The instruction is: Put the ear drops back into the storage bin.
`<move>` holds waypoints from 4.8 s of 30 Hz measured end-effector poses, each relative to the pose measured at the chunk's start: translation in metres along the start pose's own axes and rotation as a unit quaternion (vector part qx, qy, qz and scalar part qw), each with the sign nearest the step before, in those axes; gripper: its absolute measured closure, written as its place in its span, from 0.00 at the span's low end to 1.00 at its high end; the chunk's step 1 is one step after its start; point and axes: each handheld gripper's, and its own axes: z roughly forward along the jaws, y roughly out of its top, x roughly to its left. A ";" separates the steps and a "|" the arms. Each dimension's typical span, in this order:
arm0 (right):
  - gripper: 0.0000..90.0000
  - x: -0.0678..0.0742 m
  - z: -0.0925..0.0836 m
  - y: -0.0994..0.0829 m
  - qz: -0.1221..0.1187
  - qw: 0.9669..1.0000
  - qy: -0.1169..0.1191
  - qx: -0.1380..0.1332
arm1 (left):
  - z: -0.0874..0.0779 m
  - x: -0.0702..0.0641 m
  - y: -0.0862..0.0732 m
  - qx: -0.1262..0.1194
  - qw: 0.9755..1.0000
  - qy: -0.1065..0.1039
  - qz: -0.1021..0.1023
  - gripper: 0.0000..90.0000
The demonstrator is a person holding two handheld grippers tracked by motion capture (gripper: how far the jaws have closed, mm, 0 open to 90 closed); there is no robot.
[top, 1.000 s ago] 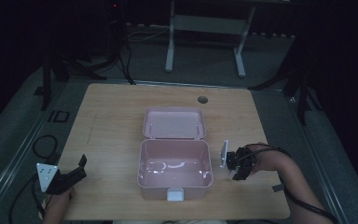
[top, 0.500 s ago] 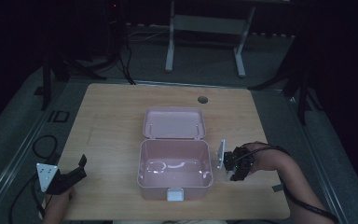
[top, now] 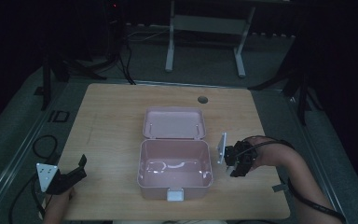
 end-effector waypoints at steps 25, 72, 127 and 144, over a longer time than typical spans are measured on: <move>0.66 0.005 -0.068 0.038 -0.020 0.999 -0.024 -0.004 | 0.000 0.000 0.000 0.000 1.000 0.000 -0.002 0.03; 0.66 0.002 -0.002 0.126 -0.093 0.995 0.019 0.023 | 0.000 0.000 0.000 -0.001 1.000 -0.003 -0.002 0.03; 0.64 -0.006 0.047 0.124 -0.069 0.997 0.021 0.032 | 0.001 0.000 0.000 0.002 1.000 -0.004 0.001 0.03; 0.48 -0.003 -0.022 0.108 -0.046 0.998 -0.021 -0.032 | 0.001 0.000 0.000 0.001 1.000 -0.003 -0.001 0.03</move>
